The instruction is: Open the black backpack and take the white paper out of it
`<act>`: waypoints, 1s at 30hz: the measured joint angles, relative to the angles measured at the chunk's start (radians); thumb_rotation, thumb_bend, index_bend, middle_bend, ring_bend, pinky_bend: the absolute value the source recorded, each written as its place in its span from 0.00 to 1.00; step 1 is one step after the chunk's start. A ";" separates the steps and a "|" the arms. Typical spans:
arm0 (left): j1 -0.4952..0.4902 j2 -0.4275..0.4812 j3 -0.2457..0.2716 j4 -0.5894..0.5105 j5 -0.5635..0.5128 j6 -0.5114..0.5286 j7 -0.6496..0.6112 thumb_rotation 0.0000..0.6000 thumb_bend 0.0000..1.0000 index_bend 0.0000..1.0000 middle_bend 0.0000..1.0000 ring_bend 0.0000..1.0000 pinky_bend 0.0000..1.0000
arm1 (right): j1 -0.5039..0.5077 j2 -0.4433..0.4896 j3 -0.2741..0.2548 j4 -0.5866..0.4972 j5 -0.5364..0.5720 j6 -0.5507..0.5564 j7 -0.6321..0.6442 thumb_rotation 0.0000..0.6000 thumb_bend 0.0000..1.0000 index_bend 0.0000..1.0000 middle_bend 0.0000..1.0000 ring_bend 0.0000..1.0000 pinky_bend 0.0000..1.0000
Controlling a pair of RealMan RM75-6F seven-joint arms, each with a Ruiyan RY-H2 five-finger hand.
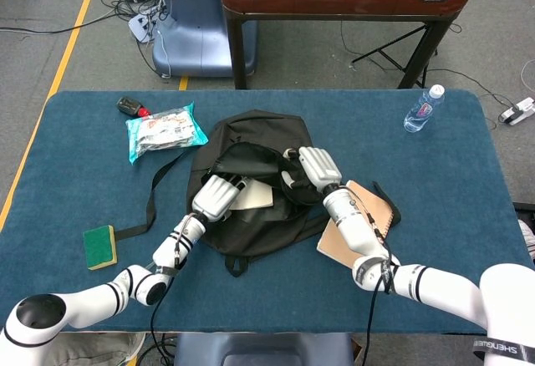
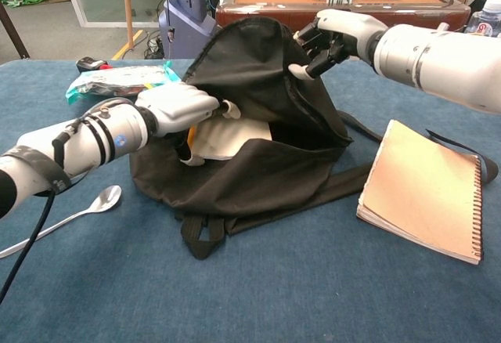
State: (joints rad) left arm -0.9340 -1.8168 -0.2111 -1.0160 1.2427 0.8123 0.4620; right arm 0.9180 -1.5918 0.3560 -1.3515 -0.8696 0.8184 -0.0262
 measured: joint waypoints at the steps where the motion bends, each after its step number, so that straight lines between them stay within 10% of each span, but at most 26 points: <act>1: -0.002 -0.004 0.000 0.006 -0.003 0.001 -0.001 1.00 0.25 0.18 0.16 0.19 0.26 | -0.001 0.000 0.000 0.001 0.000 0.000 0.001 1.00 0.42 0.64 0.43 0.31 0.33; 30: -0.017 -0.099 0.005 0.138 0.004 0.040 -0.078 1.00 0.25 0.34 0.30 0.28 0.27 | -0.003 -0.011 0.001 0.024 -0.009 -0.017 0.020 1.00 0.42 0.64 0.43 0.32 0.33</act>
State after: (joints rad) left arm -0.9505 -1.9155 -0.2060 -0.8777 1.2468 0.8522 0.3837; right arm 0.9146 -1.6032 0.3570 -1.3275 -0.8790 0.8018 -0.0064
